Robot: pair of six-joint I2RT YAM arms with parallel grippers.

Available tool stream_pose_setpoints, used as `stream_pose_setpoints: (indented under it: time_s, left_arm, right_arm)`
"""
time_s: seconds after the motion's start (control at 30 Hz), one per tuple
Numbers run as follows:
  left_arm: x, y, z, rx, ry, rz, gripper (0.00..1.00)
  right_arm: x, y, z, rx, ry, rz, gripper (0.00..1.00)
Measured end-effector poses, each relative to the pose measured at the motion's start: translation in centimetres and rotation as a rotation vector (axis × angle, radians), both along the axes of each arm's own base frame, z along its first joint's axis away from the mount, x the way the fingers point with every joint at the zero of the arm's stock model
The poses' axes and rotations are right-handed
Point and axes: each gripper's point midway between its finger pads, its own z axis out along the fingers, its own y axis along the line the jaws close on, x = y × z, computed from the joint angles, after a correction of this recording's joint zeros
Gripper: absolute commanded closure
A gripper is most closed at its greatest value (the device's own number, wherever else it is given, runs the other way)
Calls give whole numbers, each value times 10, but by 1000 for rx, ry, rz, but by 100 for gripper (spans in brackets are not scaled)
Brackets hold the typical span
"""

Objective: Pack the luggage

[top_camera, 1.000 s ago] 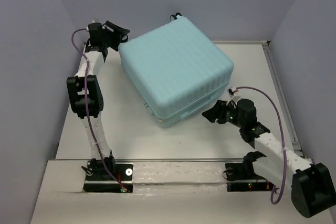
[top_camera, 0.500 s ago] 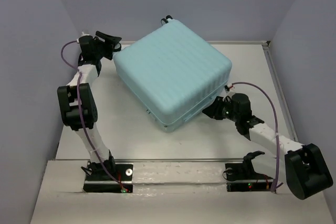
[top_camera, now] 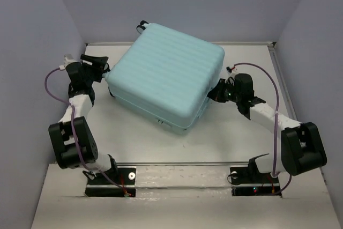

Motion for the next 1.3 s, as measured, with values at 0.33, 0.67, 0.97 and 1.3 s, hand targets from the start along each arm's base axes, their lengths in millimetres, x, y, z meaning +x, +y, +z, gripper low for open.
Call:
stream_pose_setpoints:
  time_s: [0.33,0.67,0.97,1.3]
  left_arm:
    - [-100,2,-4,112,19,87,92]
    - [-117,0,-8,226,39,57,4]
    - [-121,4,30,310,37,70,1]
    - [-158,17,151,492,-220,260,1]
  right_arm:
    - [14,-24,34,-50,-79,-52,36]
    - [-120,12,37,78,-205,204,59]
    - [-169,40,-11,56,-81,344,37]
    - [-152,55,-36,26,-91,307,40]
